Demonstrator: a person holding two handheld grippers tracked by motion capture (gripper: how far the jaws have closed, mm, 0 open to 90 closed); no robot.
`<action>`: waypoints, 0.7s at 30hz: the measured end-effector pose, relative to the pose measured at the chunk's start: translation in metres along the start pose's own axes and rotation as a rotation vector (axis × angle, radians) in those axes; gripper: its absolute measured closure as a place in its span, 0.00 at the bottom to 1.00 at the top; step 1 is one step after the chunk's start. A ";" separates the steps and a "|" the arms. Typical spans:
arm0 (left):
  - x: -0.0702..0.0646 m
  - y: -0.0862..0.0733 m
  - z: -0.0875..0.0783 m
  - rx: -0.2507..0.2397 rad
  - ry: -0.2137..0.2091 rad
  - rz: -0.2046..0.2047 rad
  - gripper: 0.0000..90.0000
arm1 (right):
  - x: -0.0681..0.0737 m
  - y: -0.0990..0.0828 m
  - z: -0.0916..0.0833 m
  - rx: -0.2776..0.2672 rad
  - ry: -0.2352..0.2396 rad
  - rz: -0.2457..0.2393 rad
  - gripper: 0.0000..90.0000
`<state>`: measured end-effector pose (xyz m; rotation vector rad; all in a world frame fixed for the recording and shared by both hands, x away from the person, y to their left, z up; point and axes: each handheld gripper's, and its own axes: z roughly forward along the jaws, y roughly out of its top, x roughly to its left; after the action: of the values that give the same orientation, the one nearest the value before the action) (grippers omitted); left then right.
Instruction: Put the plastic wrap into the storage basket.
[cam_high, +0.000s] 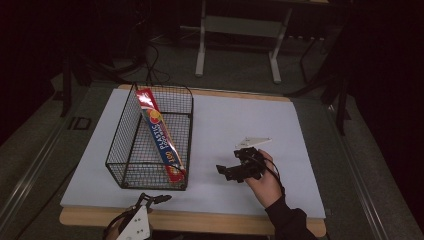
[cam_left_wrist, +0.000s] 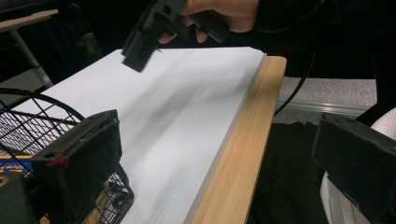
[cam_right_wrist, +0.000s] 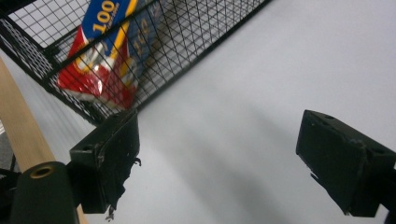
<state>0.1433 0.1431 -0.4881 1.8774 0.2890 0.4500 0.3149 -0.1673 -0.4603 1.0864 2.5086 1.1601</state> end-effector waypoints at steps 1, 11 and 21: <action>0.000 0.000 0.000 0.000 0.000 -0.001 0.02 | -0.001 -0.003 0.000 -0.003 -0.004 0.004 0.15; 0.000 0.000 0.000 0.002 -0.003 0.002 0.02 | -0.005 -0.023 -0.004 -0.028 -0.047 -0.011 0.15; -0.001 0.000 0.000 0.000 -0.007 0.000 0.02 | -0.006 -0.030 0.005 -0.010 -0.051 -0.019 0.15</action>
<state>0.1427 0.1430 -0.4877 1.8784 0.2841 0.4433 0.3047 -0.1812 -0.4856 1.0731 2.4661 1.1246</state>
